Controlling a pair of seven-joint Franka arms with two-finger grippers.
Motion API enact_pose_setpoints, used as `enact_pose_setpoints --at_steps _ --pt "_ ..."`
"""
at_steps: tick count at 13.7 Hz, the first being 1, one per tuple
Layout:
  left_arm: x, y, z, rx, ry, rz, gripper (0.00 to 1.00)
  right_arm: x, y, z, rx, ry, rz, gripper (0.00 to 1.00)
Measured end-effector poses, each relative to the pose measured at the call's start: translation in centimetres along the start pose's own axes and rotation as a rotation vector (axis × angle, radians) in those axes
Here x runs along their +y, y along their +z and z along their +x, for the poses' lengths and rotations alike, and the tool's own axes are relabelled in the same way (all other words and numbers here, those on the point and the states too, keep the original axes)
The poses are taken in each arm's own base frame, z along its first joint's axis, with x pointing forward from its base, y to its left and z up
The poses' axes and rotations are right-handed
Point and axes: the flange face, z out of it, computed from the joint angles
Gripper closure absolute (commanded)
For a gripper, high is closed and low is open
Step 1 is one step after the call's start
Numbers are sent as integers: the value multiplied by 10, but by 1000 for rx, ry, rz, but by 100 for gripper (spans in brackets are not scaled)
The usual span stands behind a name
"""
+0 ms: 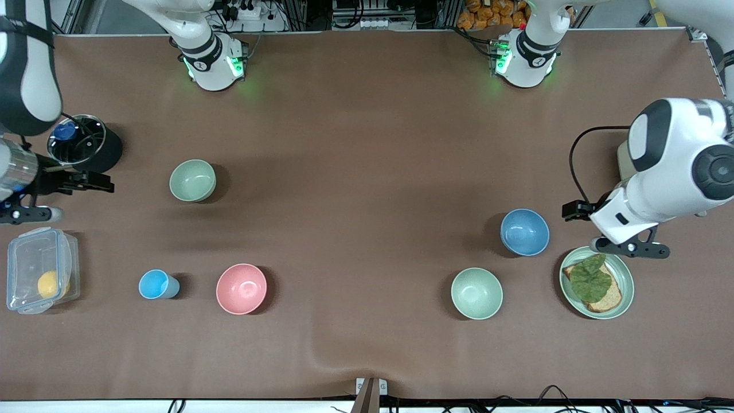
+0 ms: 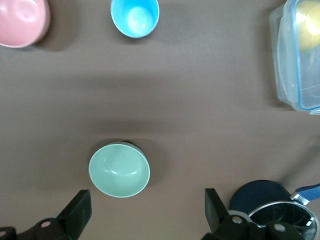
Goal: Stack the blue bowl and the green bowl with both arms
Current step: 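Reach both grippers down to the blue and green bowls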
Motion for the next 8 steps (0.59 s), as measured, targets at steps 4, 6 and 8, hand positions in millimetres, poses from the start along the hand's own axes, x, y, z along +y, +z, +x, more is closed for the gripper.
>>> enact_pose_setpoints --at_steps 4,6,8 --pt "-1 58 18 11 13 14 0 -4 63 -15 31 2 7 0" --pt "3 113 32 -5 12 3 0 -10 92 -29 51 6 18 0" --pt "5 151 37 -35 13 -6 0 -14 116 -40 69 8 21 0"
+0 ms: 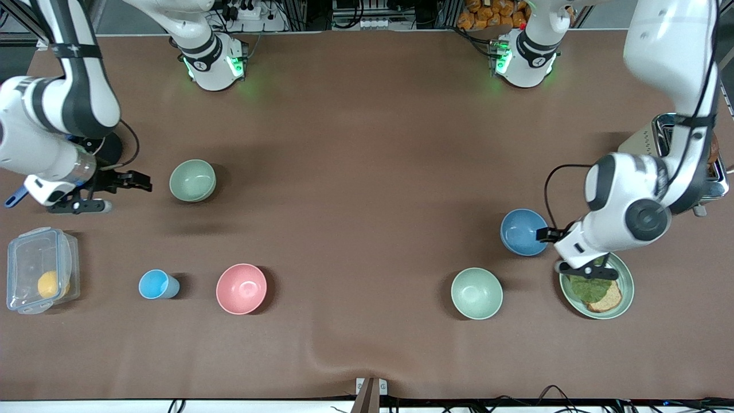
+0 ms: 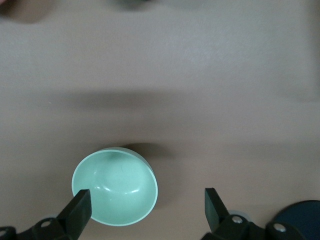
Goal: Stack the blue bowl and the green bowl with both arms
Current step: 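Reach both grippers down to the blue and green bowls, then grasp the blue and green bowls with the left and right grippers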
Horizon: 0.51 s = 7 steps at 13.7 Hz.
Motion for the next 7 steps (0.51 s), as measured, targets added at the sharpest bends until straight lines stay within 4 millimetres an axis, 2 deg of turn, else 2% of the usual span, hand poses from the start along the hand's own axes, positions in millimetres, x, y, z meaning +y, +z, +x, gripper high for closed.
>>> enact_pose_setpoints --at_steps 4,7 --pt "-1 23 -2 -40 -10 -5 0 -2 41 -16 60 -5 -9 2" --pt "-6 32 -7 -60 -17 -7 0 -5 74 -31 103 -13 -18 20"
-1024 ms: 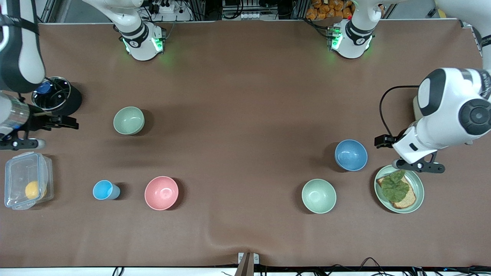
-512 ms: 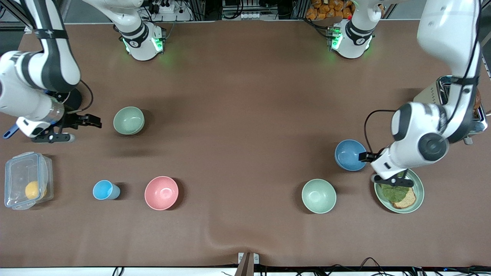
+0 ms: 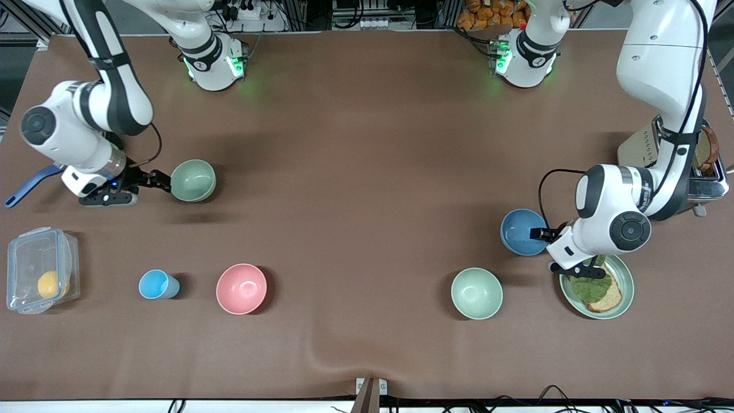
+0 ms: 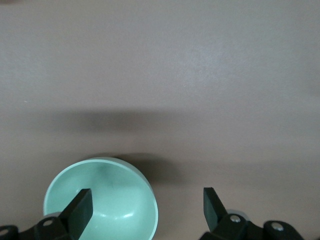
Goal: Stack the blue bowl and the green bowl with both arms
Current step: 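Grasp the blue and green bowls with the left and right grippers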
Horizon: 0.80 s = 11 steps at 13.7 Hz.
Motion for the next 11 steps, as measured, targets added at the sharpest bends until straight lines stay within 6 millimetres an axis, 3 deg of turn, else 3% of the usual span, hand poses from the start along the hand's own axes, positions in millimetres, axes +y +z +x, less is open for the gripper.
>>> enact_pose_setpoints --at_steps 2,4,5,6,8,11 --pt "0 2 0 -3 0 -1 0 -3 23 -12 21 -14 -5 27" --pt "1 10 0 -12 2 -2 0 -6 46 -21 37 -37 -8 50" --pt "1 15 1 -16 2 -4 0 -6 55 -24 45 -50 -10 67" --pt "2 21 2 -20 3 -5 0 -7 64 -26 50 -55 -11 95" --pt "3 30 3 -20 4 -7 38 -8 72 -28 49 -63 -11 100" --pt "6 32 4 -19 10 -8 43 -11 69 -25 57 -74 -12 100"
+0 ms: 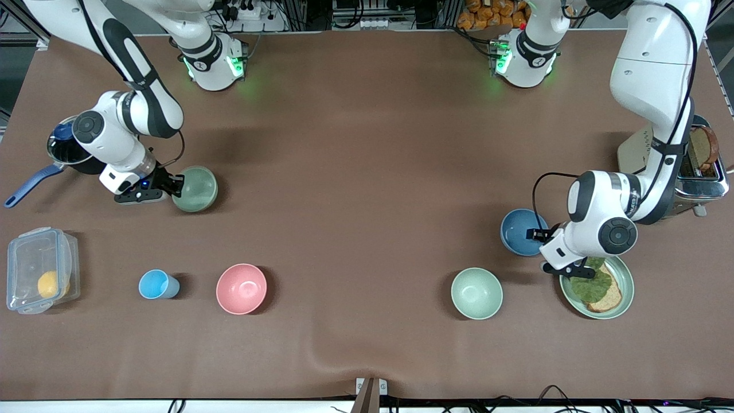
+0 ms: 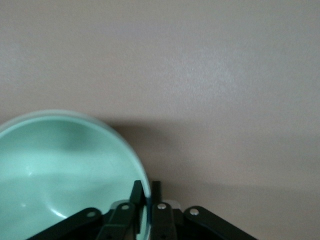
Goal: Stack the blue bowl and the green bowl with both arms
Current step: 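Grasp the blue and green bowls with the left and right grippers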
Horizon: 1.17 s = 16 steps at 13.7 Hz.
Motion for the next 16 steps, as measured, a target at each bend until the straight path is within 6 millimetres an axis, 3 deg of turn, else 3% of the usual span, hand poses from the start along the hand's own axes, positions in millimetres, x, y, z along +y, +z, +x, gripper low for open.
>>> enact_pose_setpoints --at_steps 1,2,4,6,11,16 --pt "2 0 0 1 3 0 61 -2 -4 1 -3 -4 1 100" --pt "2 -1 0 1 2 0 100 -3 -8 2 -13 -5 5 100" --pt "-2 0 0 1 -6 0 100 -14 -19 8 -43 12 23 100" --pt "-8 0 0 1 -14 -2 100 -41 -37 19 -57 67 67 100" --pt "-10 -9 -1 12 -19 -5 100 -151 -65 33 -45 206 104 100" --pt "-11 -29 -1 40 -42 -1 100 -239 -77 27 -39 313 116 100"
